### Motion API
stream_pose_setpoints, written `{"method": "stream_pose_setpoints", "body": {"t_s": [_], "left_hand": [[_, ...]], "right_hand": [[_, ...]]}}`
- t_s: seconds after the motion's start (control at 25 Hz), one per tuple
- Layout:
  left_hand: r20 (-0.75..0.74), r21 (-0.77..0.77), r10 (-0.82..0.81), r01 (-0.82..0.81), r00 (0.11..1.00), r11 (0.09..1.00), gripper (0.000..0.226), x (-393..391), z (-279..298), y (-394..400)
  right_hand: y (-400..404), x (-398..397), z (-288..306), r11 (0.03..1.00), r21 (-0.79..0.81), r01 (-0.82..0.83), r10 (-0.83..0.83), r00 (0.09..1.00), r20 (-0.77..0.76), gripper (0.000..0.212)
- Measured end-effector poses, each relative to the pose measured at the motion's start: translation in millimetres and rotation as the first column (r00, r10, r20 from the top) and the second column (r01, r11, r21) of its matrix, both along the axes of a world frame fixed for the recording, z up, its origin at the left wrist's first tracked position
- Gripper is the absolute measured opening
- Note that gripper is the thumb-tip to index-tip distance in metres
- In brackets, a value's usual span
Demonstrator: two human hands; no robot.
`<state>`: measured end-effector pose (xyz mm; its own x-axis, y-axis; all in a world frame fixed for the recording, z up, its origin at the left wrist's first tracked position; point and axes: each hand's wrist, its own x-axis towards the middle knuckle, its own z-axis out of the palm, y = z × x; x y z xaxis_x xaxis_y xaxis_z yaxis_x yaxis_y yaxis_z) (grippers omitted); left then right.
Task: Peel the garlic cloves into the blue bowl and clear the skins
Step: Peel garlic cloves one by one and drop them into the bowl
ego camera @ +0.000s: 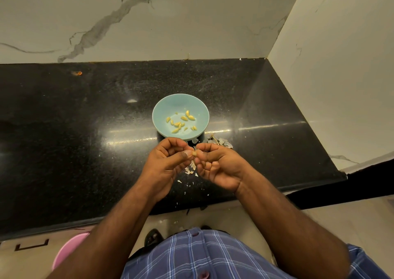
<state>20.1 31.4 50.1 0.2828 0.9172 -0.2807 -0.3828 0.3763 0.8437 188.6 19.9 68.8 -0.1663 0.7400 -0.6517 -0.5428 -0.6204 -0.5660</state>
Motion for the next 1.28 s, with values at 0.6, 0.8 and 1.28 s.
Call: {"method": "stream_pose_setpoints", "body": {"t_s": [0.6,0.8,1.28], "left_hand": [[0.011,-0.096,0.086,-0.085,0.996,0.992,0.017,5,7,9],[0.079,-0.192,0.105,-0.088,0.991,0.978,0.018,4,4,13],[-0.094,-0.159,0.029,-0.044,0.995,0.986,0.013,4,0,16]], "right_hand": [[4,5,-1,0.817,0.470,-0.335,-0.203,0.596,0.777,0.011],[7,16,-1,0.833,0.400,-0.382,-0.168,0.514,0.841,0.010],[11,5,-2,0.820,0.351,-0.452,-0.113,0.473,0.874,0.006]]}}
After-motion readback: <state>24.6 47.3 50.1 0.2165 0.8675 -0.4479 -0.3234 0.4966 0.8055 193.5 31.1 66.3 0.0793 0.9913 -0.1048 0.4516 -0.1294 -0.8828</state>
